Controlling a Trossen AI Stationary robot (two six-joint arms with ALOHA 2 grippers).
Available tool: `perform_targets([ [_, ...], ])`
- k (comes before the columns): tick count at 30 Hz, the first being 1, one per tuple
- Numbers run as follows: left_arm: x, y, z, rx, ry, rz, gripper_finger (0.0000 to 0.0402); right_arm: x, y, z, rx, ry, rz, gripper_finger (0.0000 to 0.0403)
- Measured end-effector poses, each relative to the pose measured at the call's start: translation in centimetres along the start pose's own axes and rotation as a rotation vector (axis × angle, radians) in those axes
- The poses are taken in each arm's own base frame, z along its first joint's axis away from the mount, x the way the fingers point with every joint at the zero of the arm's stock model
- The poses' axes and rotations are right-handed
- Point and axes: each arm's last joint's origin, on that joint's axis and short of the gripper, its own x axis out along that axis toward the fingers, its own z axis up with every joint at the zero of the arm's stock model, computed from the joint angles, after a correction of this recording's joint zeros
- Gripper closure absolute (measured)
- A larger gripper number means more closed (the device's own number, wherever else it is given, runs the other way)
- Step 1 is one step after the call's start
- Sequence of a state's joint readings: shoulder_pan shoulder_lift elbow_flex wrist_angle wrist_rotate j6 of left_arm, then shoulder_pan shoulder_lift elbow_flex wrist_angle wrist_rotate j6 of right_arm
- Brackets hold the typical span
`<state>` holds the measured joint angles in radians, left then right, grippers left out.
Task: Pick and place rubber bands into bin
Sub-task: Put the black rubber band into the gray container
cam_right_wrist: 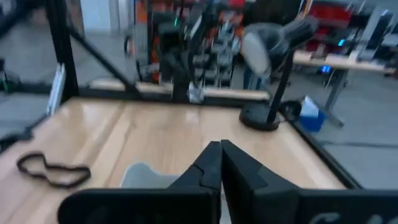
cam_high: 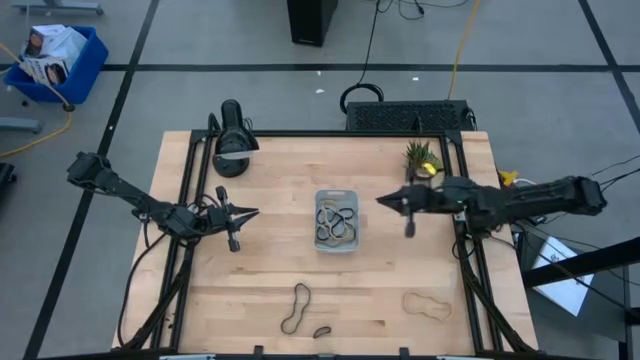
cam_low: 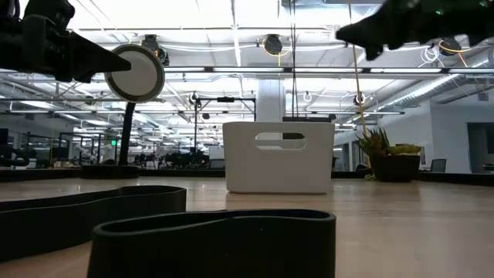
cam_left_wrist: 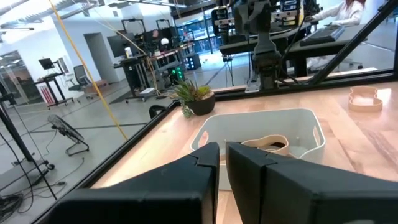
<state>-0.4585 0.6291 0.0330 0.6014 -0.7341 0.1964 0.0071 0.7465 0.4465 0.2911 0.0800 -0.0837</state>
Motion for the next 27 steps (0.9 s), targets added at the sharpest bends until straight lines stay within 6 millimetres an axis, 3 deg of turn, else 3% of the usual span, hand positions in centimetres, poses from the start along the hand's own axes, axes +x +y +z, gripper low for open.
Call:
perform_targets([
  [5, 0.0, 0.0, 0.0, 0.003, 0.0, 0.0, 0.0366, -2.3, -0.1, -2.6, 0.065, -0.051, -0.033, 0.0402],
  [11, 0.0, 0.0, 0.0, -0.025, 0.0, -0.001, 0.0366, -3.0, 0.0, -5.1, 0.078, -0.053, -0.047, 0.0402],
  [20, 0.0, -0.2, -0.2, -0.124, 0.015, -0.065, 0.0366, -3.3, 0.2, -6.9, 0.032, -0.075, -0.033, 0.0403],
  [27, 0.5, -1.4, 0.2, -0.289, 0.048, -0.286, 0.0367, -3.3, 0.2, -6.9, 0.019, -0.077, -0.034, 0.0403],
])
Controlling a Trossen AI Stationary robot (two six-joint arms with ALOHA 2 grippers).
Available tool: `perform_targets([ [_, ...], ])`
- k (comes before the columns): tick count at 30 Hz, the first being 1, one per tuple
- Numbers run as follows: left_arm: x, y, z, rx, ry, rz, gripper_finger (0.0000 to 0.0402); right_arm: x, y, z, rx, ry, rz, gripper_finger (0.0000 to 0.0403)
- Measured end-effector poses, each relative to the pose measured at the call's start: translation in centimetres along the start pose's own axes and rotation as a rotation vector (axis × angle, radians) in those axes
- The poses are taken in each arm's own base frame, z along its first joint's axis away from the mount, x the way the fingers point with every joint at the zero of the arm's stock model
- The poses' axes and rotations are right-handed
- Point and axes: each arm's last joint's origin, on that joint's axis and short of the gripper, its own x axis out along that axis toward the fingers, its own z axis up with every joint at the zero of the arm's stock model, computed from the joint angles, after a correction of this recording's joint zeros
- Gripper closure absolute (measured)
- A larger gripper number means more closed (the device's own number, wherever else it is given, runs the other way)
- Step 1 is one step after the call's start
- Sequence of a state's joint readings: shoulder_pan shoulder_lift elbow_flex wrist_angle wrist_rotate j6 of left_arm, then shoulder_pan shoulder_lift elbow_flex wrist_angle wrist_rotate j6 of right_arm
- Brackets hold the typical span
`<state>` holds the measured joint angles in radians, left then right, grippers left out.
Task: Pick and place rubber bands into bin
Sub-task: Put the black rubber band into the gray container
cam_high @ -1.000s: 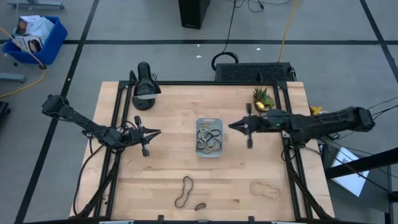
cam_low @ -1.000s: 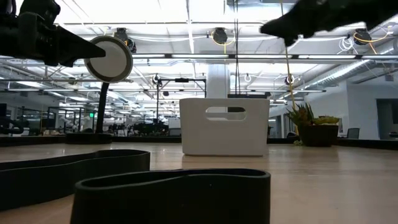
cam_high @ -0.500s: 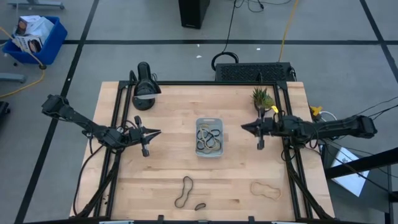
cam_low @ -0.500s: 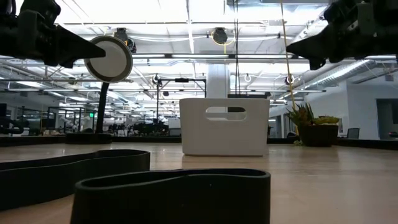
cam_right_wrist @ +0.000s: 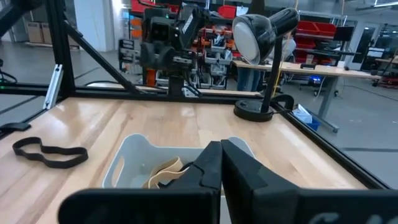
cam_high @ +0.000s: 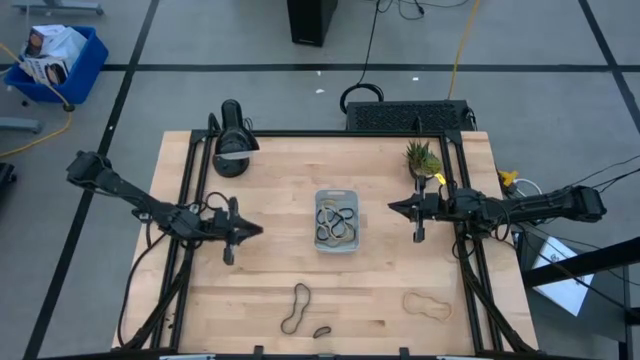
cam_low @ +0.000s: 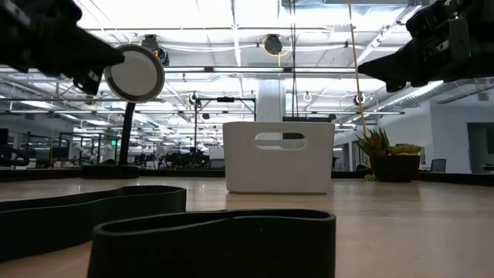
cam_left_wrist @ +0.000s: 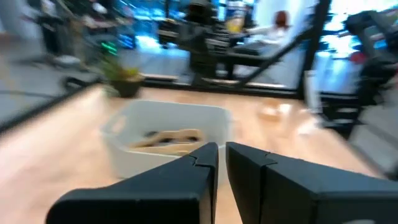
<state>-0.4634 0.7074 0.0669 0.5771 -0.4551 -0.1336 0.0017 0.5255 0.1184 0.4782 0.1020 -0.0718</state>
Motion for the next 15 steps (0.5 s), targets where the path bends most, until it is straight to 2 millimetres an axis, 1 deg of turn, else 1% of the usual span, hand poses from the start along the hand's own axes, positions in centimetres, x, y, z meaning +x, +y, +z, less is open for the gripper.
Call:
perform_targets([
  [3, 1.2, -1.2, 0.9, -0.058, 0.045, -0.032, 0.0367, 0.0, 0.0, 0.0, 0.0, 0.004, 0.0, 0.0403],
  [6, 3.3, -2.8, 1.3, -0.042, 0.167, -0.022, 0.0367, 0.0, 0.0, 0.0, -0.007, 0.003, 0.0, 0.0403],
  [10, 7.6, -5.6, 1.2, 0.016, 0.332, 0.008, 0.0367, 0.0, 0.0, 0.0, -0.019, -0.004, -0.001, 0.0403],
  [13, 10.9, -7.5, 0.6, 0.088, 0.457, 0.024, 0.0366, 0.0, 0.0, 0.1, -0.018, -0.009, -0.002, 0.0403],
  [15, 12.8, -8.6, 0.2, 0.14, 0.548, 0.038, 0.0361, 0.0, 0.0, 0.2, -0.001, -0.018, -0.002, 0.0403],
])
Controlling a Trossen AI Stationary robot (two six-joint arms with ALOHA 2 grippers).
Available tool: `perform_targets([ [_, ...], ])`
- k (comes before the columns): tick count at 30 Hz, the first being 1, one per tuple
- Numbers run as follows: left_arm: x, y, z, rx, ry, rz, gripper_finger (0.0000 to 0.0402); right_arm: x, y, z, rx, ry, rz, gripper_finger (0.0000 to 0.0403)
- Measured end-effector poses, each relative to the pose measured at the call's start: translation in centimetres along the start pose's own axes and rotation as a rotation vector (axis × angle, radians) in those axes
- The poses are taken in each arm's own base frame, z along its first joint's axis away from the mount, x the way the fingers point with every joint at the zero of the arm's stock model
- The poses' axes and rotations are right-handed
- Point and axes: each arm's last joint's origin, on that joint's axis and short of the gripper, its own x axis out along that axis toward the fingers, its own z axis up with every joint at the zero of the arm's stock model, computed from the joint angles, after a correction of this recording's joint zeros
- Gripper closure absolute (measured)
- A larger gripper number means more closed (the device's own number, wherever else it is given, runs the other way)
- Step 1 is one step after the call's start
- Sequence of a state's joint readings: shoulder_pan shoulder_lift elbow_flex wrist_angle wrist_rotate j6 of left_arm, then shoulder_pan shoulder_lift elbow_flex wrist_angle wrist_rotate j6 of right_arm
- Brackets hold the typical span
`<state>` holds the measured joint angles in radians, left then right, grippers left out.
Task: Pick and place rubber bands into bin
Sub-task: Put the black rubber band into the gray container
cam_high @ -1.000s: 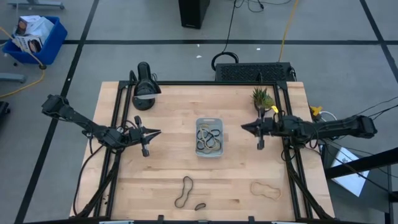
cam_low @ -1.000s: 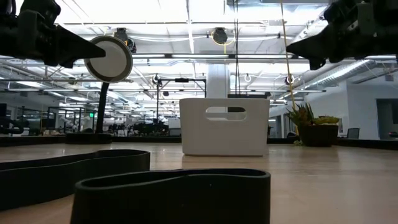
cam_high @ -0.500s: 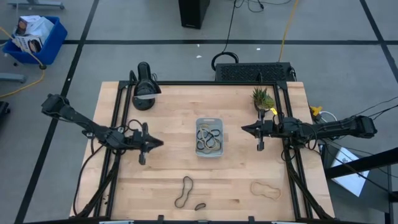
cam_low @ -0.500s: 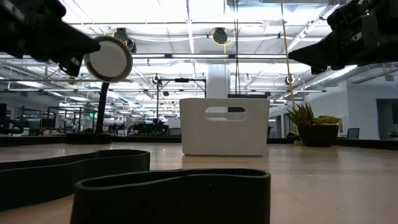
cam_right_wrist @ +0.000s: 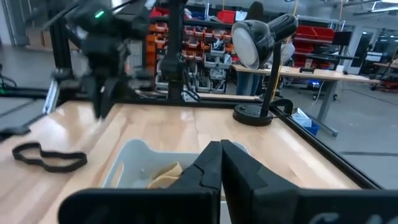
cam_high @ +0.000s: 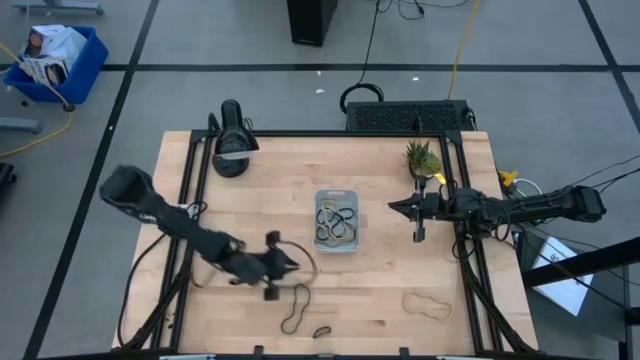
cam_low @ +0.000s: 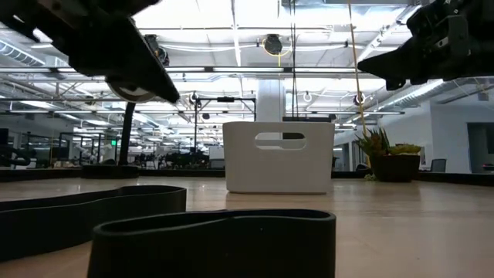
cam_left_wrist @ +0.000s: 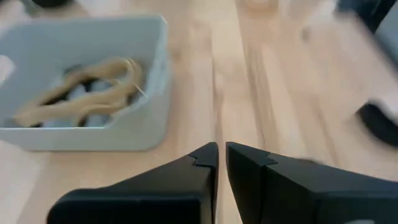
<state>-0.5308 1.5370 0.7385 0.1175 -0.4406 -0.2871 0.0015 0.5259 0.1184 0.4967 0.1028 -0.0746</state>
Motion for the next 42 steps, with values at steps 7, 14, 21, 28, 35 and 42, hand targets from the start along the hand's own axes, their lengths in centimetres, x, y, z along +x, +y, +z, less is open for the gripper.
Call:
perform_targets([
  [7, 3.1, -2.2, 1.8, 0.049, 0.25, -0.015, 0.0276, 0.0, 0.0, 0.0, 0.032, 0.001, -0.001, 0.0403],
  [14, 3.4, -2.4, 2.5, 0.035, 0.296, -0.12, 0.016, 0.0, 0.0, 0.0, 0.009, 0.002, -0.001, 0.0403],
  [21, 4.5, -2.1, 1.2, 0.047, 0.346, -0.099, 0.0131, 0.0, 0.0, 0.0, 0.007, 0.004, -0.001, 0.0403],
  [28, 6.6, -2.5, -0.7, 0.051, 0.401, -0.102, 0.0131, 0.1, 0.0, -0.2, 0.007, 0.021, 0.001, 0.0403],
  [35, 7.1, -2.6, -1.2, 0.053, 0.419, -0.102, 0.0133, 0.2, 0.0, -0.2, 0.007, 0.022, 0.0, 0.0403],
  [42, 7.0, -2.6, -1.1, 0.046, 0.425, -0.123, 0.0254, 0.2, 0.0, -0.2, 0.007, 0.022, -0.002, 0.0403],
])
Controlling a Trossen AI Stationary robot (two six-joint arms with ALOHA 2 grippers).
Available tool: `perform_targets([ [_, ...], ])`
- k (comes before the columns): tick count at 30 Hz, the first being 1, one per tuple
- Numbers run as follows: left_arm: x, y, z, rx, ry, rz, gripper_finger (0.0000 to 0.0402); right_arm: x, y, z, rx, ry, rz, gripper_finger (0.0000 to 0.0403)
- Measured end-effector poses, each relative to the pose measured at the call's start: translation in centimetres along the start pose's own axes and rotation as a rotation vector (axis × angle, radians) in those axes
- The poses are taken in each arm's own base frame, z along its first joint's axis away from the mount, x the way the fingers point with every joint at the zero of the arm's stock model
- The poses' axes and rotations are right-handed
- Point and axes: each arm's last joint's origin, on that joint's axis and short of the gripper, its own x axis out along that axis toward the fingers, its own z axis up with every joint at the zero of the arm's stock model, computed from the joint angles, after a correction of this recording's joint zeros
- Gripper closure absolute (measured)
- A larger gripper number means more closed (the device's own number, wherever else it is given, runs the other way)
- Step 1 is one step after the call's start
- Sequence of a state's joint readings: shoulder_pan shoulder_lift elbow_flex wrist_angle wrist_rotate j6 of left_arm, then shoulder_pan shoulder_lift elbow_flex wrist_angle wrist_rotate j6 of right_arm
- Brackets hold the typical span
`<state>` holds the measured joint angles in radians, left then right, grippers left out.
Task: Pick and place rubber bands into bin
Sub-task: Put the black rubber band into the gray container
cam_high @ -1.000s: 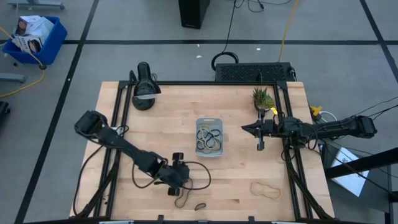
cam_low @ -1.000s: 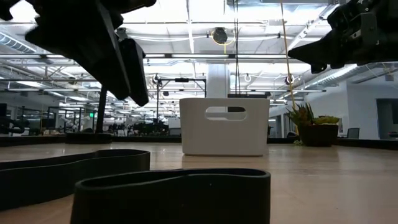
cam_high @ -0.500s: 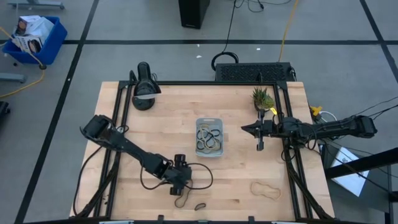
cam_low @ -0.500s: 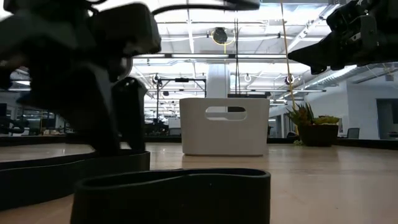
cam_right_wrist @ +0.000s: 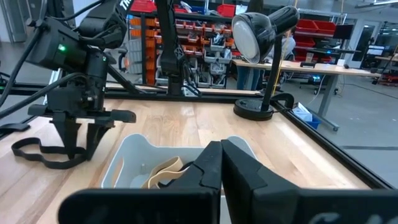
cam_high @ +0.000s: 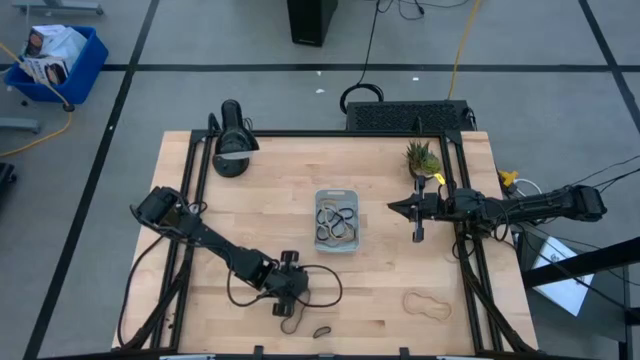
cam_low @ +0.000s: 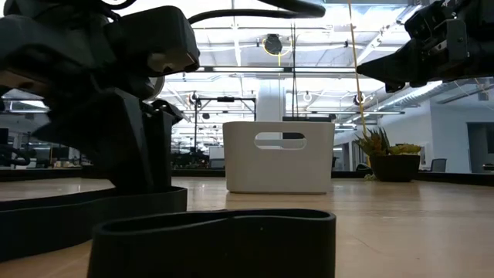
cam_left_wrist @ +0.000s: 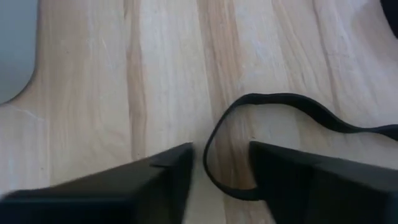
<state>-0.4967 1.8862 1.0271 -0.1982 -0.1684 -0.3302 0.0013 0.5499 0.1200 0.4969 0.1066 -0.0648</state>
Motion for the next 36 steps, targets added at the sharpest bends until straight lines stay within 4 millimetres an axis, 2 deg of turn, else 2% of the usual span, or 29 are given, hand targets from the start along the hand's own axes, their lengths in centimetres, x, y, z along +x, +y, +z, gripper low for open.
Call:
perform_targets([
  [4, 0.0, 0.2, 0.1, -0.001, 0.008, -0.013, 0.0373, 0.0, 0.0, 0.0, 0.0, 0.0, 0.0, 0.0403],
  [5, 0.0, 0.2, 0.1, 0.0, 0.008, -0.014, 0.0385, 0.0, 0.0, 0.0, 0.0, 0.0, 0.0, 0.0403],
  [11, -0.9, -0.1, -0.1, 0.106, -0.022, 0.091, 0.0393, 0.0, 0.0, 0.0, 0.0, 0.0, 0.0, 0.0403],
  [17, -6.2, 0.2, 0.8, 0.163, -0.151, 0.363, 0.0394, 0.0, 0.0, 0.0, 0.0, 0.0, 0.0, 0.0403],
  [21, -9.2, 1.3, 0.2, 0.156, -0.237, 0.394, 0.0395, 0.0, 0.0, 0.0, 0.0, 0.0, 0.0, 0.0403],
  [27, -10.8, 3.2, -4.0, 0.115, -0.424, 0.341, 0.0396, 0.0, 0.0, 0.0, 0.0, 0.003, 0.001, 0.0403],
  [32, -10.7, 4.9, -8.4, 0.026, -0.6, 0.288, 0.0397, 0.0, 0.0, 0.0, 0.0, 0.002, 0.002, 0.0403],
  [36, -10.8, 6.0, -10.6, -0.041, -0.709, 0.26, 0.0398, 0.0, 0.0, 0.0, -0.001, 0.002, 0.0, 0.0403],
])
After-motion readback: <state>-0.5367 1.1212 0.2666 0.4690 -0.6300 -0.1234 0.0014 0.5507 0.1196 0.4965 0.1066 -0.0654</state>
